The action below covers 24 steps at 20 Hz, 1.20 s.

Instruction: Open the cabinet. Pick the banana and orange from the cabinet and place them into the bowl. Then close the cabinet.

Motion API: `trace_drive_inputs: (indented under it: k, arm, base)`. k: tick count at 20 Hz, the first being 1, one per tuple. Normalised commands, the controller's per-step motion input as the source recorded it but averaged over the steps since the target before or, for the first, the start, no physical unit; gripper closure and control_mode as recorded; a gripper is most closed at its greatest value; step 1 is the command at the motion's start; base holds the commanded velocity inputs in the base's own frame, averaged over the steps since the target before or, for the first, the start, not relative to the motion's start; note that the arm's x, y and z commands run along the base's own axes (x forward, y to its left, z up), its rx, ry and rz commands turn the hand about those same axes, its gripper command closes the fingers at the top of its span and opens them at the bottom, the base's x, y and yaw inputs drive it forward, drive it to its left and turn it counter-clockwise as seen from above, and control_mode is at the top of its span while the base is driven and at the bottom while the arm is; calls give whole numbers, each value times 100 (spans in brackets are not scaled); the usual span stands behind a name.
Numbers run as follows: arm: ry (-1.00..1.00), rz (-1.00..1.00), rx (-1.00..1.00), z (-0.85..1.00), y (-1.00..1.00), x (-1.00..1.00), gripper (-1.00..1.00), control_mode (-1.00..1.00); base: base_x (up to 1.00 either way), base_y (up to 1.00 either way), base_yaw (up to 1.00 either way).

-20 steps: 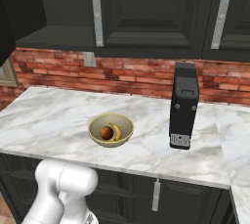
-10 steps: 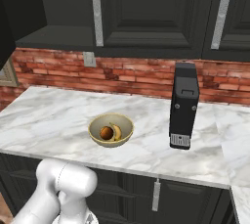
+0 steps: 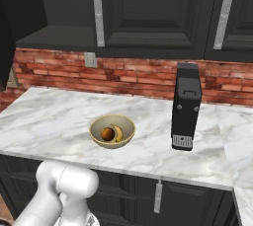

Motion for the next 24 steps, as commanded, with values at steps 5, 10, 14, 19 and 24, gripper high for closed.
trace_drive_inputs:
  k: [5,10,14,19,24]
  arm:
    - [-3,0,0,-28,-44,100,-100,-100]
    - [0,0,0,-28,-43,100,-100,-100]
    - [0,-1,0,-25,-41,100,-100,-100]
    - [0,0,0,-25,-41,100,-100,-100]
    - [0,-4,0,-19,-44,100,-100,-100]
  base:
    - [0,0,0]
    - [0,0,0]
    - [0,0,0]
    - [0,0,0]
    - [0,0,0]
